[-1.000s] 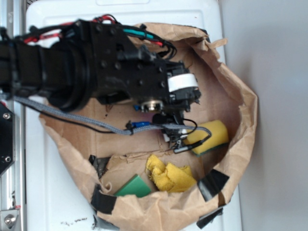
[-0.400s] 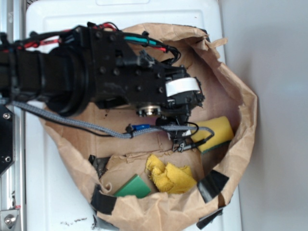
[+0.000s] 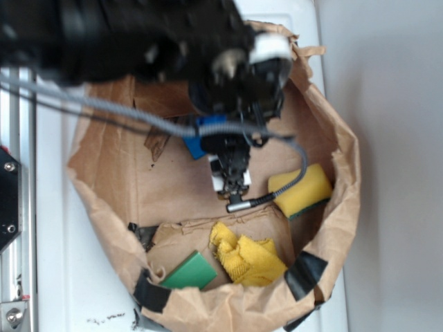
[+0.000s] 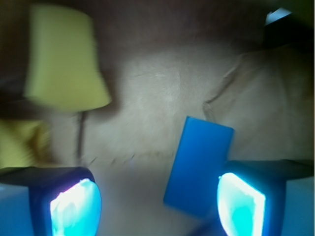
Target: Grab the blue block.
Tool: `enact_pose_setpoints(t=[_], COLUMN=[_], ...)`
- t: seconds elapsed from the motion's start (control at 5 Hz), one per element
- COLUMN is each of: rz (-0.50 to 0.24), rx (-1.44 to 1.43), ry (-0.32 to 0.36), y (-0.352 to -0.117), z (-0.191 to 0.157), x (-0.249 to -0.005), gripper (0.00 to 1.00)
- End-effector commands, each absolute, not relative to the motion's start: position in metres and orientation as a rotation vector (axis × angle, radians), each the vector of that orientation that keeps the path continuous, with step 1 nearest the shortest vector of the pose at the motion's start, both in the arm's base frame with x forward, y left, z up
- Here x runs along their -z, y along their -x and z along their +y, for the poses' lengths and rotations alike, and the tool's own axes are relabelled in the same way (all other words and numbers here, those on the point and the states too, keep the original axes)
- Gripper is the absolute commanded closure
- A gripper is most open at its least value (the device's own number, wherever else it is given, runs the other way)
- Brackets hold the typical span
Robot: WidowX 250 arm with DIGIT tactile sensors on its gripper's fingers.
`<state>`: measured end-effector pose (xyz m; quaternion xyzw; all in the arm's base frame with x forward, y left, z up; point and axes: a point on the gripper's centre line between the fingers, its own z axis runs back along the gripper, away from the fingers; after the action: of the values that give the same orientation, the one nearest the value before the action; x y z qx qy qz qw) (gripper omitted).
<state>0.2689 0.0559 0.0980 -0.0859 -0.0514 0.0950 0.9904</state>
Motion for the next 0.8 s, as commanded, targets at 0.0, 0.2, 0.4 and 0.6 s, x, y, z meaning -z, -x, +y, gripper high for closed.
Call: enact_pose_setpoints(t=[0.0, 0.2, 0.4, 0.6], rz=[-0.16, -0.168, -0.164, -0.152], rx=[-0.156, -0.149, -0.142, -0.126], ry=[0.144, 0.125, 0.099, 0.085], y=[-0.267, -0.269, -0.275, -0.278], z=[0.081, 0.081, 0.08, 0.083], x=[-0.103, -0.086, -0.067, -0.056], gripper=[0.0, 0.0, 0.0, 0.0])
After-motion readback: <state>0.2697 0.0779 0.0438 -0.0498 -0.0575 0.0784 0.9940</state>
